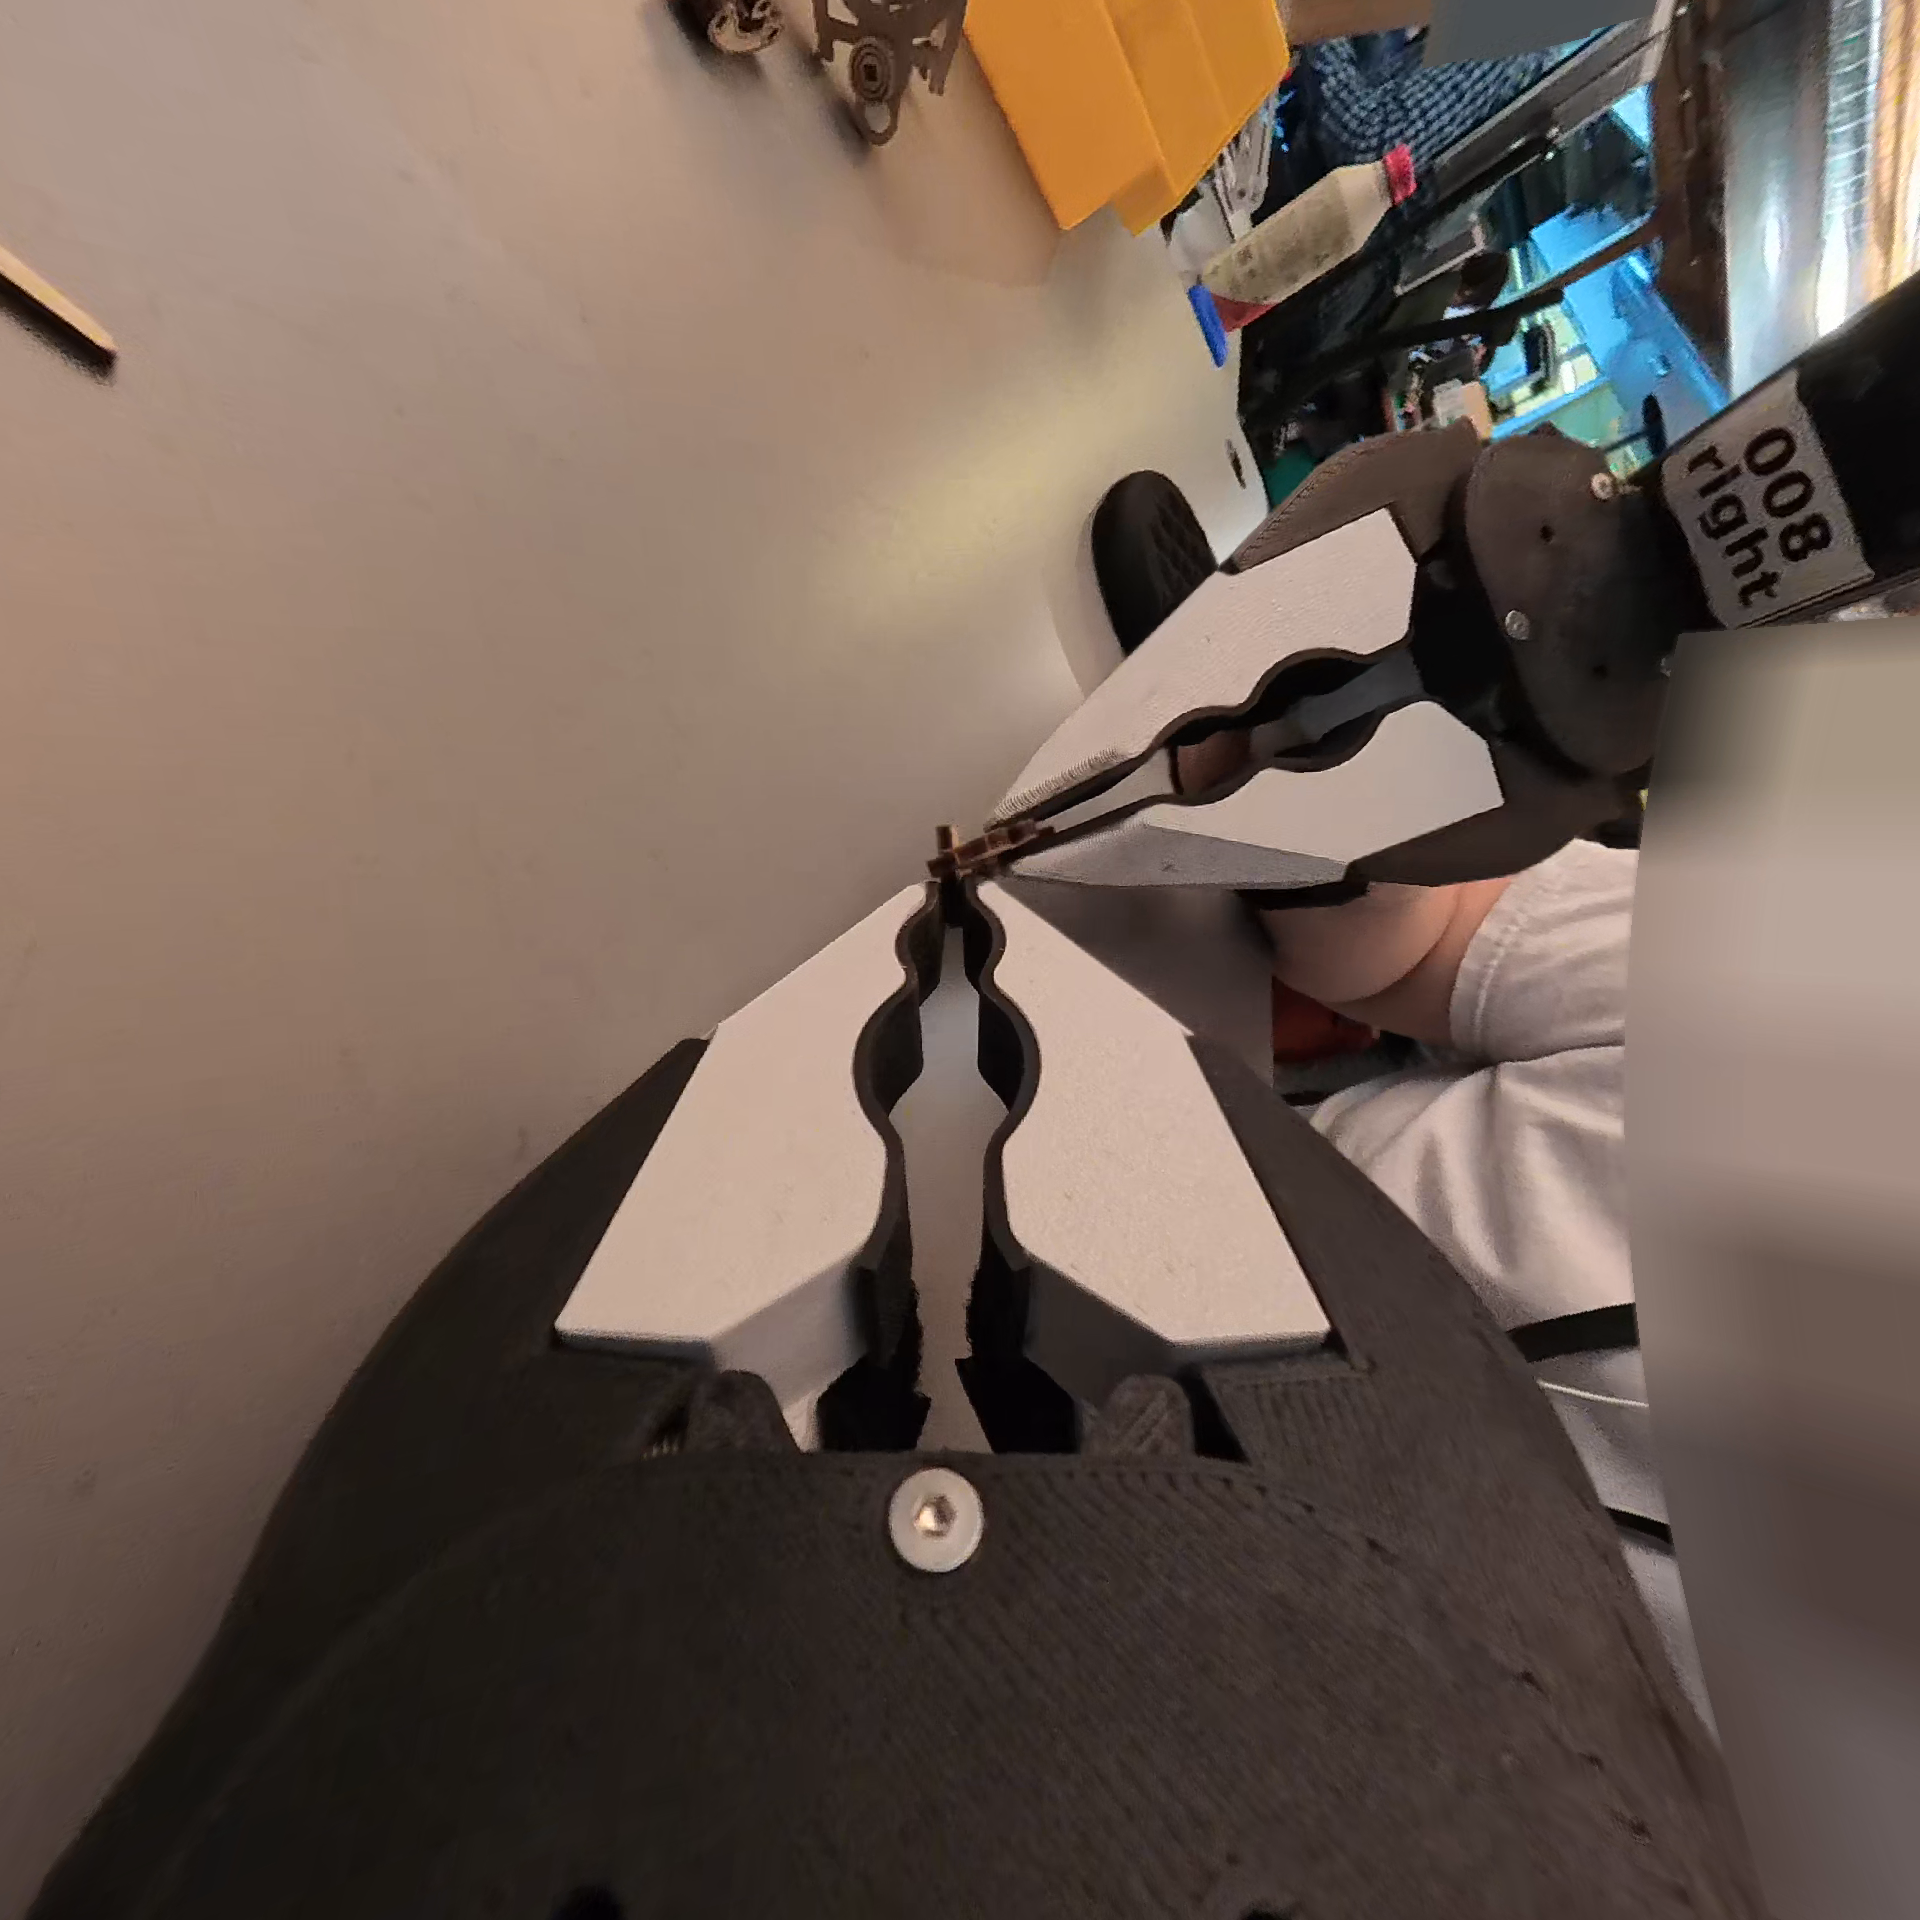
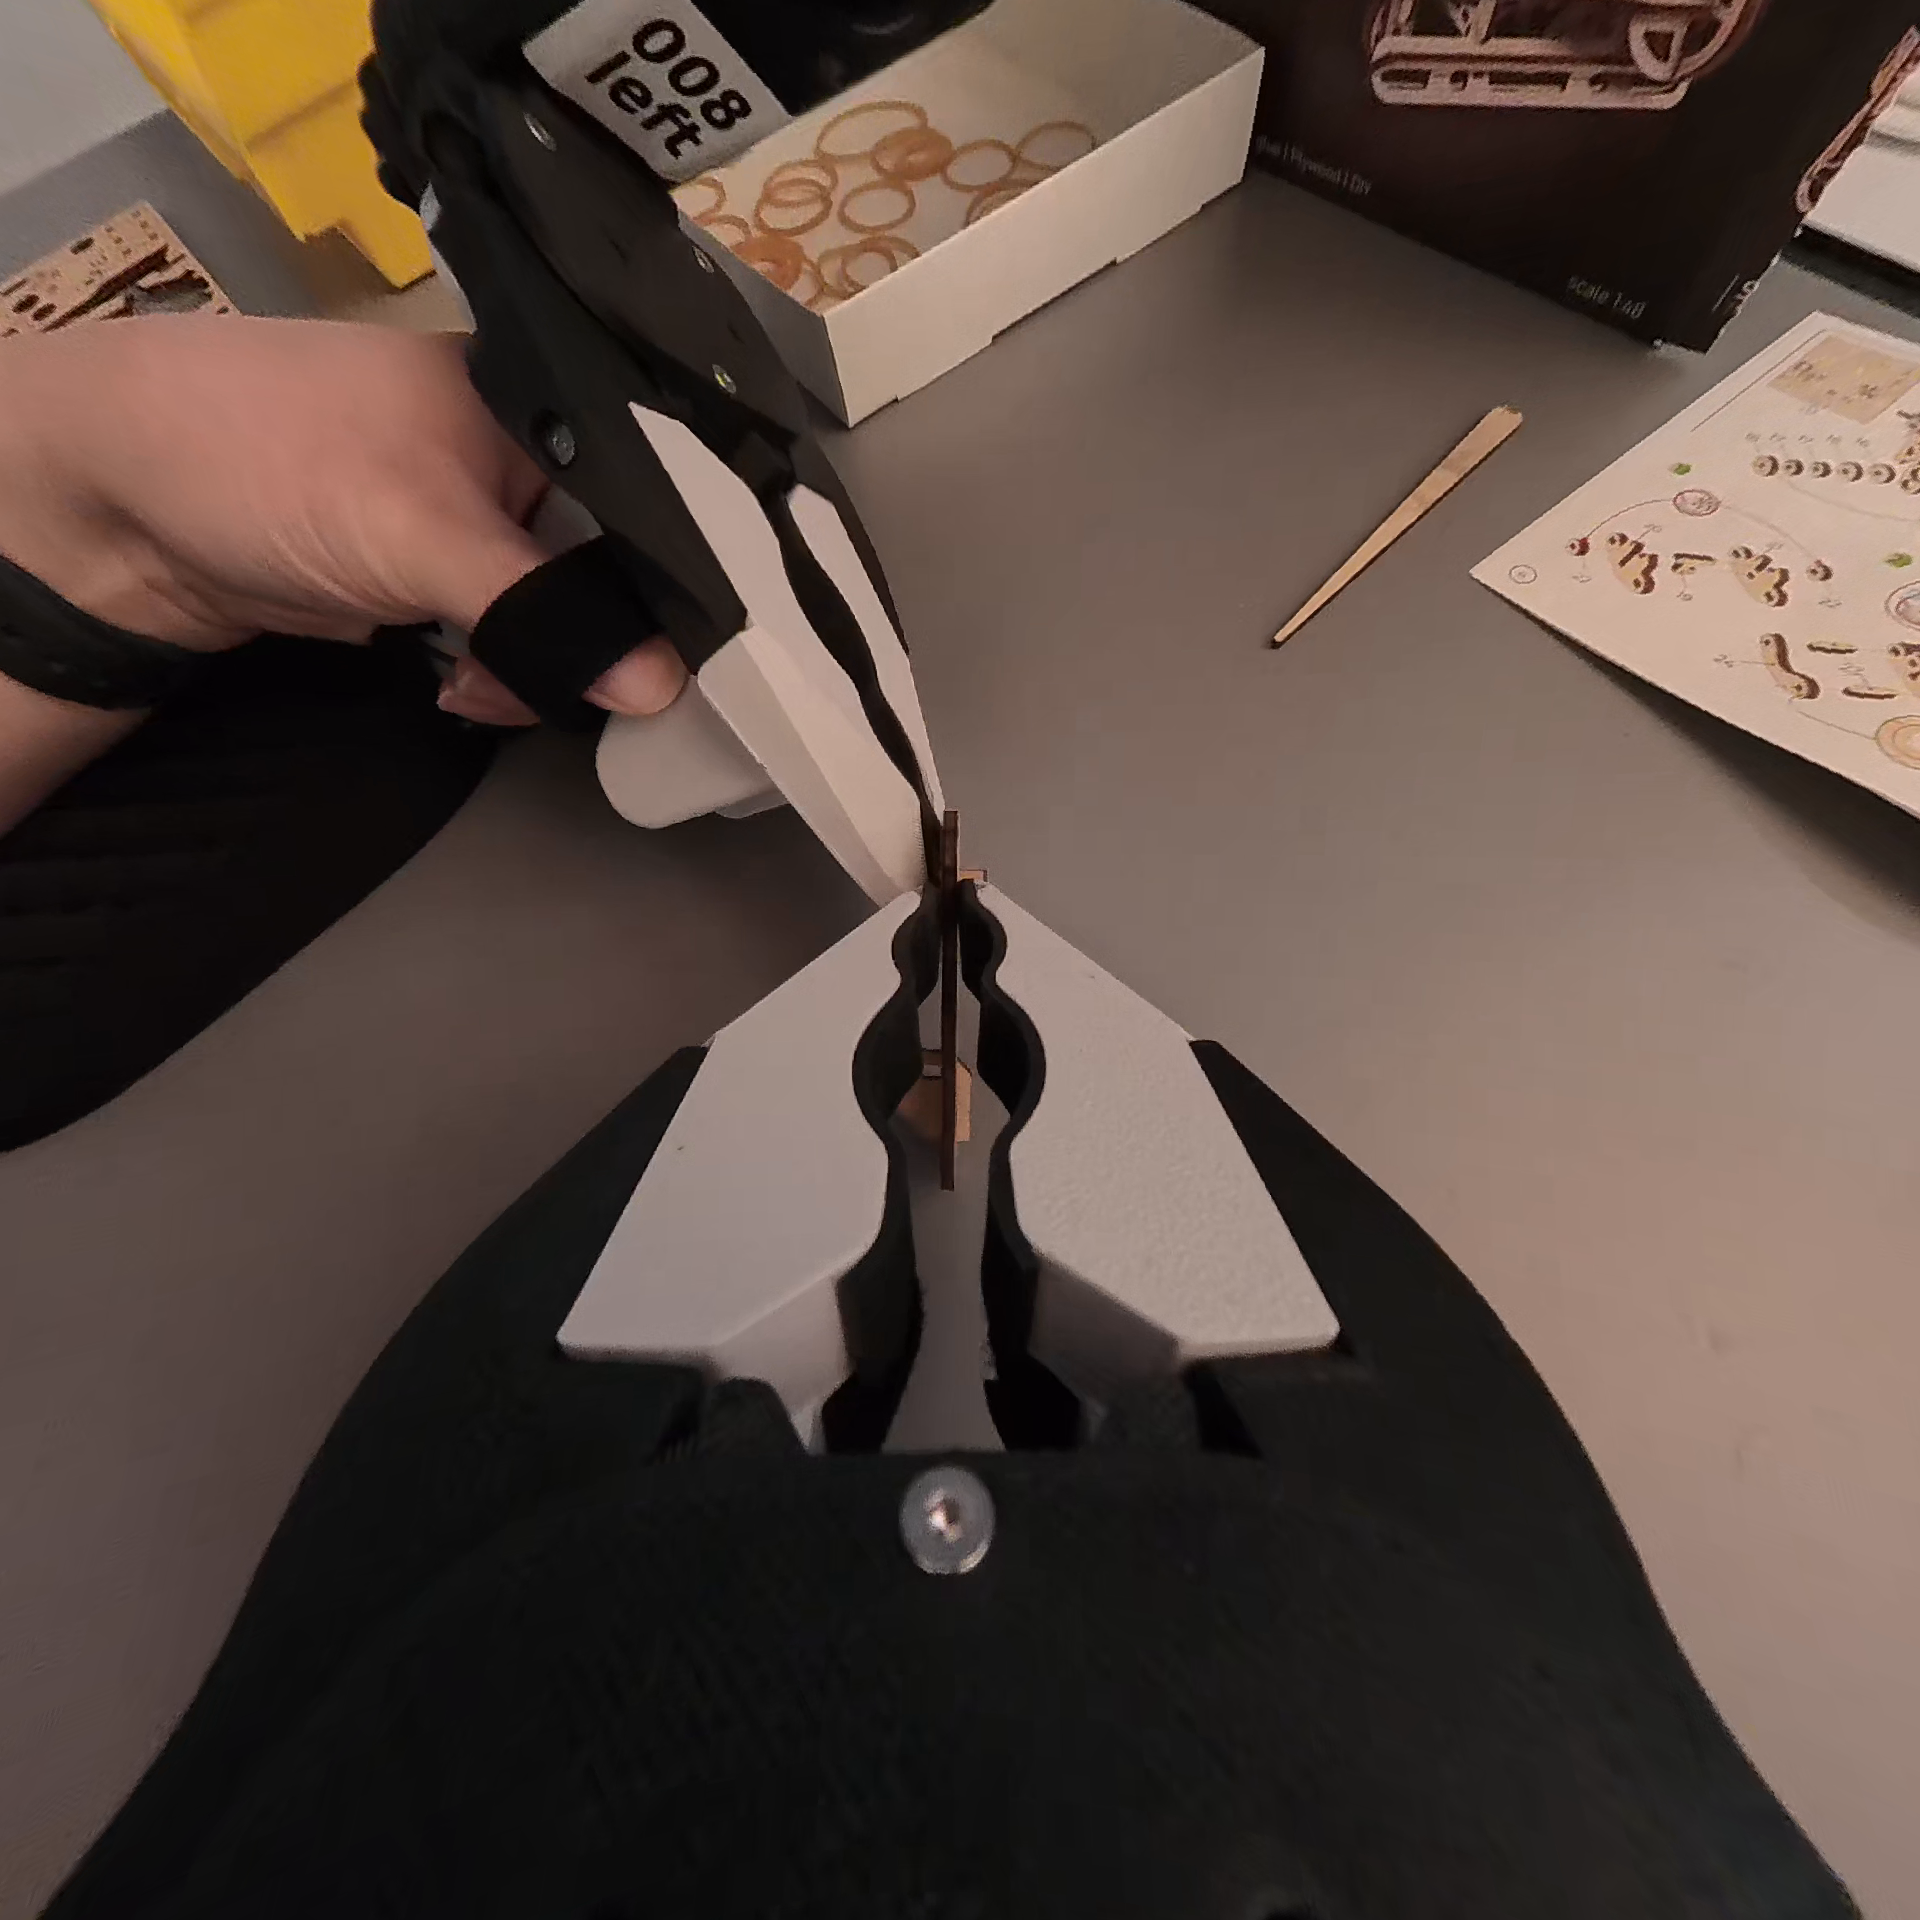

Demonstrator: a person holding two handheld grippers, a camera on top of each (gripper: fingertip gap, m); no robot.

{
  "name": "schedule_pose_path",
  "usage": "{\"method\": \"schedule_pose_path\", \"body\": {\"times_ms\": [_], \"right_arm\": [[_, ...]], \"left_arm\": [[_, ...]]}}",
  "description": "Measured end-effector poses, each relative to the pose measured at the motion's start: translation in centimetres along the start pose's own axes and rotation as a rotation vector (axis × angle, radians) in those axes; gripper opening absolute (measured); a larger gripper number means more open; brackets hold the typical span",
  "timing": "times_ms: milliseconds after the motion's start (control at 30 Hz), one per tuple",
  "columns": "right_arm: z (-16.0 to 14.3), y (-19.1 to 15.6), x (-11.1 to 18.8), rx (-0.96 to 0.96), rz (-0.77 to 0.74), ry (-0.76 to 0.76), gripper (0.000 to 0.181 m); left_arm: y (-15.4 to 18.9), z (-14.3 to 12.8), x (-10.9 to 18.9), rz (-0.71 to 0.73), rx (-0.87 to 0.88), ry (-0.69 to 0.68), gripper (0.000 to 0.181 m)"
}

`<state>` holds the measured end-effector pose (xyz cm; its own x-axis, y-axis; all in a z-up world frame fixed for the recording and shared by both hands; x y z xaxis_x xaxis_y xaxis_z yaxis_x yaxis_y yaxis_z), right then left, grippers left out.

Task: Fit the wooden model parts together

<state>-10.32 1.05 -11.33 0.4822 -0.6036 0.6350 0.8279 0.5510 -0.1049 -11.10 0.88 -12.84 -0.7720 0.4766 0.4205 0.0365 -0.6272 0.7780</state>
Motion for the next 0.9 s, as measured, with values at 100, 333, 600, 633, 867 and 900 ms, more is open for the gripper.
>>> {"method": "schedule_pose_path", "body": {"times_ms": [100,333,600,633,867,900], "right_arm": [[0.03,0.03,-0.12,-0.011,0.016,-0.012,0.003],[0.1,-0.05,-0.33,-0.04,0.035,-0.005,0.003],[-0.23,0.18,0.01,-0.029,0.033,-0.028,0.003],[-0.18,0.29,0.14,-0.012,0.017,-0.024,0.003],[-0.34,0.15,0.02,-0.027,0.032,-0.033,0.003],[-0.32,0.18,0.01,-0.035,0.034,-0.031,0.003]], "left_arm": [[-0.05,0.03,0.1,0.01,-0.009,0.0,0.0],[-0.05,-0.02,0.02,0.022,-0.027,-0.005,0.001],[0.02,-0.15,-0.11,0.028,-0.042,-0.016,0.0],[0.05,-0.15,-0.11,0.027,-0.044,-0.015,0.0],[0.17,-0.04,0.0,0.01,-0.037,-0.004,0.0],[0.17,-0.01,0.01,0.012,-0.038,-0.002,0.0]]}}
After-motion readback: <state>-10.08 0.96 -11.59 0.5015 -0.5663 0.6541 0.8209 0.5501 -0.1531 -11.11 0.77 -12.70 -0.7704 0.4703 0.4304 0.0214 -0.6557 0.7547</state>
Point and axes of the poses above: each gripper's, where its closed fingertips meet, x back along the fingers, z out of its top, y = z × x across the jaws, the point moved 1 cm from there along x, back along the fingers, and after that the axes turned 4 degrees about -y, right-handed, at the moved point
